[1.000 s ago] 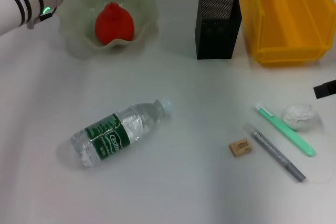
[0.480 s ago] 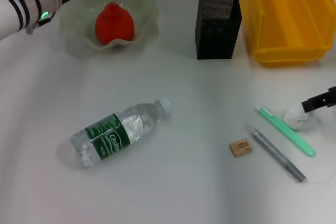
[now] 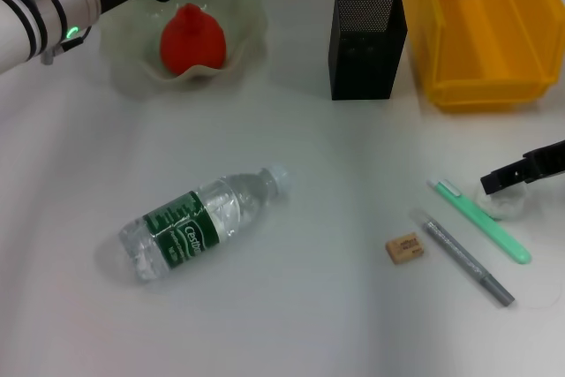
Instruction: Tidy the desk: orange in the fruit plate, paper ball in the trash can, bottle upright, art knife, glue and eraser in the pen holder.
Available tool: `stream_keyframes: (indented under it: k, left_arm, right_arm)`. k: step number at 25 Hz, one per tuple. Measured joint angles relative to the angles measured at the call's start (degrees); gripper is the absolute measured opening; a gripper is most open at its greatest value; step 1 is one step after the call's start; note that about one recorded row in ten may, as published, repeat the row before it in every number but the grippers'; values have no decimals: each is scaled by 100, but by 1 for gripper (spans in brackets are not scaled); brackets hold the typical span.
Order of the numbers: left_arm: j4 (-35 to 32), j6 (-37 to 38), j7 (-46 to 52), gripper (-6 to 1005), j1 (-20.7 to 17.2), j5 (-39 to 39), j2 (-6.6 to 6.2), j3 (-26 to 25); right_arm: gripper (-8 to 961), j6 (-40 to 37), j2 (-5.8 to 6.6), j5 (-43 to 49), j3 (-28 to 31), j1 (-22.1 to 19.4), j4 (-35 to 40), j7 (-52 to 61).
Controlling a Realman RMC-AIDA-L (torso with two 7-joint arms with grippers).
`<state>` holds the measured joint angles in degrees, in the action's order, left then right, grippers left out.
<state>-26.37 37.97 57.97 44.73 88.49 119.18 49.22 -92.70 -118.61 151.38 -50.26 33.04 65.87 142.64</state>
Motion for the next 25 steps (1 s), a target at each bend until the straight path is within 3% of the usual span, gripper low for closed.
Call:
stream_keyframes:
  k: [11, 25]
  left_arm:
    - [-11, 7, -2, 643, -10, -8, 0, 0]
    - [-19, 18, -5, 636, -11, -8, 0, 0]
  right_arm:
    - [689, 201, 72, 34, -29, 23, -343, -17]
    - [578, 267, 105, 200, -54, 97, -577, -64]
